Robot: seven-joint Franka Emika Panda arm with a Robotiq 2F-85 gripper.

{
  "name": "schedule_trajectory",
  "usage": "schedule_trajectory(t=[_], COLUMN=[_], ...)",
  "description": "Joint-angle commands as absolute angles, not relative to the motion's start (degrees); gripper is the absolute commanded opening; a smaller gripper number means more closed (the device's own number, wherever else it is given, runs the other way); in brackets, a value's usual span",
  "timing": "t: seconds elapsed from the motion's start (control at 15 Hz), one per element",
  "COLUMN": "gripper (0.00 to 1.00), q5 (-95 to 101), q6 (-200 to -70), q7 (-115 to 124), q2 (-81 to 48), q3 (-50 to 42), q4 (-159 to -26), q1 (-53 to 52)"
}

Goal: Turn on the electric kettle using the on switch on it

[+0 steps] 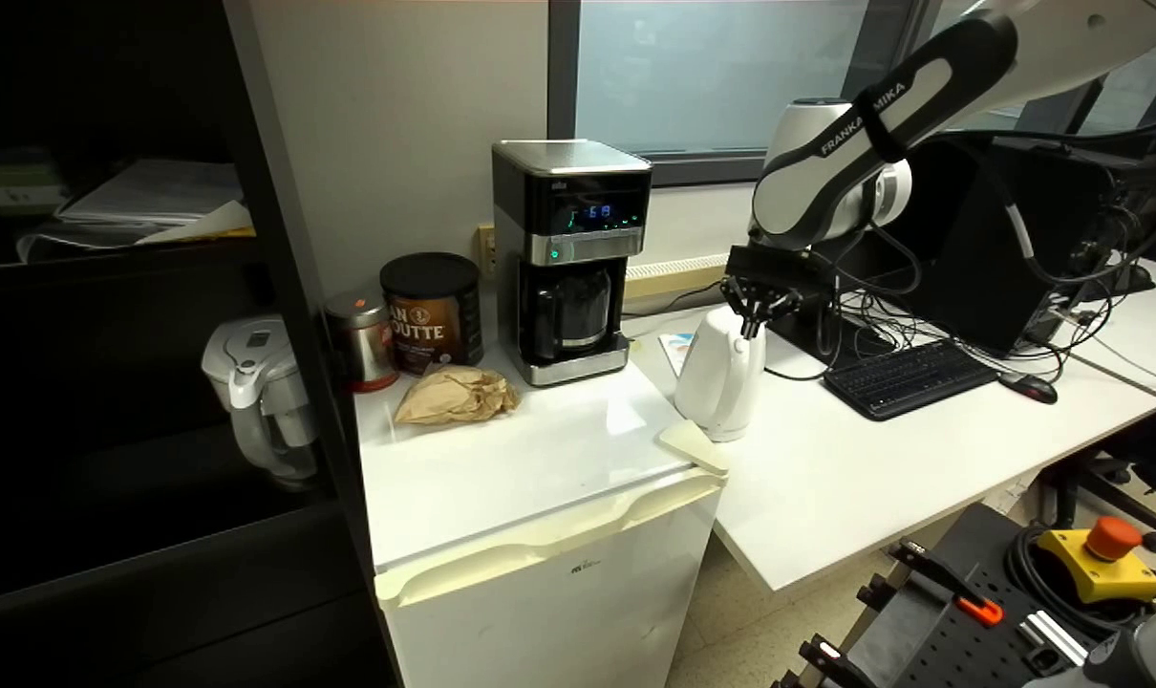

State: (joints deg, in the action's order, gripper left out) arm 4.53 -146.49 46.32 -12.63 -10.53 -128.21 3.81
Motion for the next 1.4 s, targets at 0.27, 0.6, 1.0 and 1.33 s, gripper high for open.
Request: schedule_trajectory(t=[0.27,0.6,1.0,1.33], gripper=[0.00,0.00,0.00,0.00], q5=[3.73,3.64,3.73,3.61], q6=[-147.23,-147.29,-147.92,-149.33], q7=[46.72,46.79,46.98,46.75], q2=[-13.18,-13.98,-14.90,-16.41], q3=[-11.08,-11.19,-11.44,-11.67], q4=[-127.91,-127.43,-126.69,-125.59], q1=[3.79,3.86,3.80,3.72])
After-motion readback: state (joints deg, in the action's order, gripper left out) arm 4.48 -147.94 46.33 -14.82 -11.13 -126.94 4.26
